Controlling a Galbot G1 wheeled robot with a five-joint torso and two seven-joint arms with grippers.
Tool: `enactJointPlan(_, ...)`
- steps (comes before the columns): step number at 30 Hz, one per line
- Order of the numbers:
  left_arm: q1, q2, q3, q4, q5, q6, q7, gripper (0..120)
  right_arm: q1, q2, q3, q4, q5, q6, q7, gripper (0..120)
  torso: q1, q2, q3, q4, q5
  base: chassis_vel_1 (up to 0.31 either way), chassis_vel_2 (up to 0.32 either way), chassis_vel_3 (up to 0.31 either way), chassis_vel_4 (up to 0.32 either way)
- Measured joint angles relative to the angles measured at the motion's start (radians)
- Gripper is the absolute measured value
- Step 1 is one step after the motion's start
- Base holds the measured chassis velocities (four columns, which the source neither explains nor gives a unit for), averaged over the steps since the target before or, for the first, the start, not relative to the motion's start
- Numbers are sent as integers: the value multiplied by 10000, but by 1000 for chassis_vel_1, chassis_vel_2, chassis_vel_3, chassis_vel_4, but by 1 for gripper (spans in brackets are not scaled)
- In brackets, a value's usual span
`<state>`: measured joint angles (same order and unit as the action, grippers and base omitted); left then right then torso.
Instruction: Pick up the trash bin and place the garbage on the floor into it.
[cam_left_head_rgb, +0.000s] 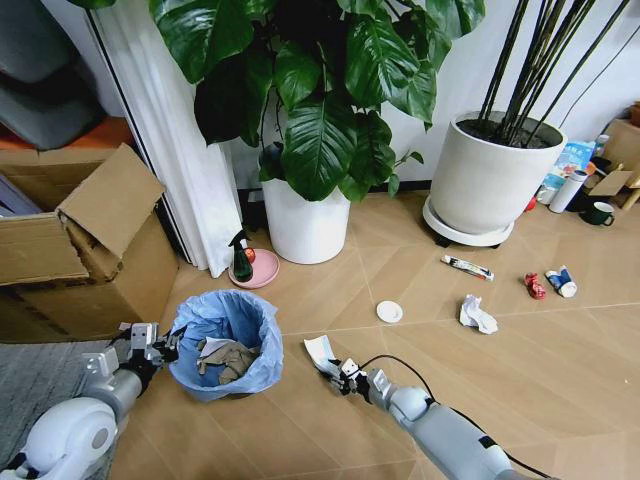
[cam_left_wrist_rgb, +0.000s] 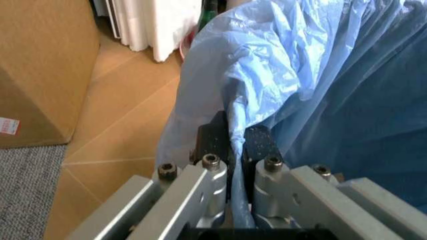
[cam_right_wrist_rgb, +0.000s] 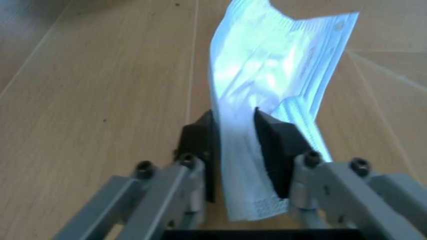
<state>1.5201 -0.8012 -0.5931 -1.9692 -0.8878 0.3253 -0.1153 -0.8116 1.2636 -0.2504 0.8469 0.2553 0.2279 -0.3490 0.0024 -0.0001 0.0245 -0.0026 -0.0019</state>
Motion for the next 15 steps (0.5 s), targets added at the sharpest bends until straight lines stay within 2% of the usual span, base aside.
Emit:
enactJointPlan(1,0,22,1,5,-3,-1,4,0,-26,-1,0,15,33,-6,3,15,0,0,0,0,0,0,0,0,0)
enactJointPlan(2,0,22,1,5,-3,-1,4,0,-26,-1,0,15,33,-6,3,15,0,0,0,0,0,0,0,0,0)
enactJointPlan(5,-6,80,7,15,-21,-5,17,0,-117,-58,17,91,160,-28,4,1,0,0,0,0,0,0,0,0,0)
enactJointPlan(15,-63,179,156,195,-12,-42,140,0,-309,-294,437,762,1074,25,-23,0,0,0,0,1,0,0,0,0,0)
